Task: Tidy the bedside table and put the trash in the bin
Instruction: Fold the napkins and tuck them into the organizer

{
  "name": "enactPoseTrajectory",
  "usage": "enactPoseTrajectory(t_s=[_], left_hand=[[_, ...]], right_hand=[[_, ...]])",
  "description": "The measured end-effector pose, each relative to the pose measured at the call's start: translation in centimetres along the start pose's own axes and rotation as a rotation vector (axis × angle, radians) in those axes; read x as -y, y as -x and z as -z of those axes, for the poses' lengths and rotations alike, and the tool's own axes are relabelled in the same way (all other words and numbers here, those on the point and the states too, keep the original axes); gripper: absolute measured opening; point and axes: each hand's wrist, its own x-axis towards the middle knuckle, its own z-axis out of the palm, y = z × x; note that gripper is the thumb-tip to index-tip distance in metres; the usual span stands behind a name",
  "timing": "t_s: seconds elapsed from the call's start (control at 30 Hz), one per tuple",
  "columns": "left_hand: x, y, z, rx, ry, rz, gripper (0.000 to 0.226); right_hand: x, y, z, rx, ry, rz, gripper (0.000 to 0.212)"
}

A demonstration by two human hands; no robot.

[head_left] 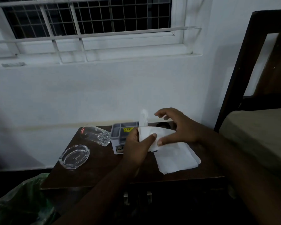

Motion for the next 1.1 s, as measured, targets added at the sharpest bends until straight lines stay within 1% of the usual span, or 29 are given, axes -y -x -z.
enactPoseTrajectory(t_s=[0.07, 0.1, 0.13, 0.2, 0.27, 0.3, 0.37, 0.4, 0.43, 0.5, 0.57, 0.63, 0.73, 0.8, 0.93, 1.1], left_hand=[[-1.8, -0.4, 0.4, -0.038, 0.070, 0.072, 0.030], [-2.7, -0.6, 0.7, -0.046, 0.114, 0.088, 0.028], [-3.5, -0.6, 1.0, -0.043, 0.159, 0.093, 0.024], [-5.0, -0.7, 1.8, -0.026, 0.215, 0.093, 0.013], [-6.3, -0.7, 2.6, -0.019, 0.235, 0.087, 0.011], [-6.9, -0.7, 3.1, -0.012, 0.248, 0.079, 0.017], [-8.1, -1.0, 4.2, 0.000, 0.275, 0.062, 0.036], [-8.6, -1.3, 4.8, -0.026, 0.283, 0.050, 0.041], [-8.9, -1.7, 5.4, -0.077, 0.284, 0.030, 0.040], [-8.9, -2.5, 6.8, -0.175, 0.200, -0.052, 0.022], [-8.1, -3.3, 7.9, -0.162, 0.002, -0.152, 0.006], [-6.7, -4.1, 9.0, -0.069, -0.211, -0.229, 0.007], [-5.1, -5.8, 9.6, 0.027, -0.418, -0.368, 0.015], [-4.3, -7.4, 9.6, 0.027, -0.476, -0.439, 0.020], [-2.2, -10.2, 10.0, -0.065, -0.525, -0.457, 0.021], [-0.1, -11.8, 10.0, -0.096, -0.696, -0.516, 0.029]], right_hand=[[1.5, 0.3, -0.5, -0.054, 0.234, 0.146, 0.107], [2.2, 0.3, -1.0, -0.087, 0.323, 0.215, 0.109], [2.9, 0.2, -1.6, -0.127, 0.388, 0.269, 0.105], [4.1, -0.3, -3.1, -0.222, 0.452, 0.336, 0.084], [5.1, -1.1, -4.2, -0.294, 0.390, 0.341, 0.064], [5.5, -1.6, -4.5, -0.320, 0.314, 0.337, 0.056], [6.2, -3.1, -4.4, -0.361, 0.144, 0.311, 0.047], [6.4, -3.9, -4.2, -0.380, 0.046, 0.282, 0.043], [6.7, -4.9, -3.9, -0.402, -0.047, 0.251, 0.040], [7.2, -6.9, -3.3, -0.427, -0.189, 0.178, 0.043], [7.3, -8.9, -2.8, -0.379, -0.246, 0.112, 0.051], [7.1, -10.7, -2.9, -0.311, -0.311, 0.074, 0.056], [6.4, -12.4, -3.8, -0.263, -0.457, 0.047, 0.052], [5.7, -13.4, -4.4, -0.252, -0.411, 0.044, 0.047], [4.6, -14.6, -4.1, -0.227, -0.105, 0.089, 0.041], [3.5, -15.6, -4.1, -0.207, 0.104, 0.130, 0.031]])
